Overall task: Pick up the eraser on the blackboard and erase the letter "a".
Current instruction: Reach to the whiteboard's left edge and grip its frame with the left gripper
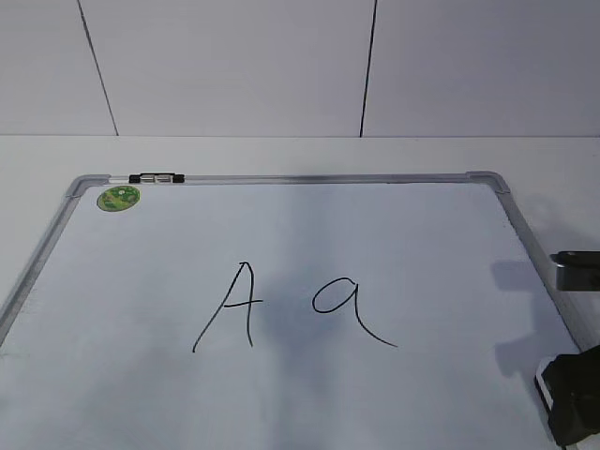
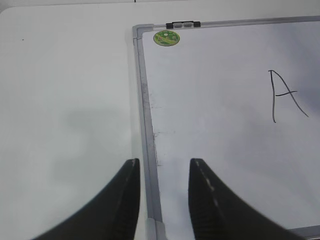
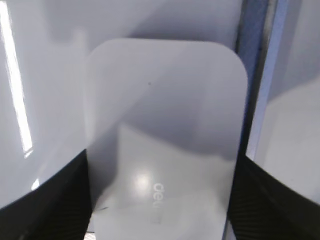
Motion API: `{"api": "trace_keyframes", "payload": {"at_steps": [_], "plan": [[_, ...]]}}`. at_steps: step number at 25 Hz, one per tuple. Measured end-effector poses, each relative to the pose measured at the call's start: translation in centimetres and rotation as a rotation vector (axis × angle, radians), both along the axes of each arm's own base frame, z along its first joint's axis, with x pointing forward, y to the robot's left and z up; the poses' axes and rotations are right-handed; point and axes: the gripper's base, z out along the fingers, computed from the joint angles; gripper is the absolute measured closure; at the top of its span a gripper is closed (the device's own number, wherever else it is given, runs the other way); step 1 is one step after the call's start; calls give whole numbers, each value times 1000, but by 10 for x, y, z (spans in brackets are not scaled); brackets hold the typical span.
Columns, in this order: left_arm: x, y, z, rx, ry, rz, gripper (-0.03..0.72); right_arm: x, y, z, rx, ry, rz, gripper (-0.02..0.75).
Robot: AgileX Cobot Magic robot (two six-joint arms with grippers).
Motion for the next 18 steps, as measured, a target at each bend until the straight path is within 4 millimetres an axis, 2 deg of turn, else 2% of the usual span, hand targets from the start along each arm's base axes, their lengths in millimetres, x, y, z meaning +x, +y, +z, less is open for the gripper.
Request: {"api": "trace_keyframes", "payload": {"at_steps": [18], "plan": [[0,0,0,0,0,0,432,-1,0,0,-1,15,-1,182]]}}
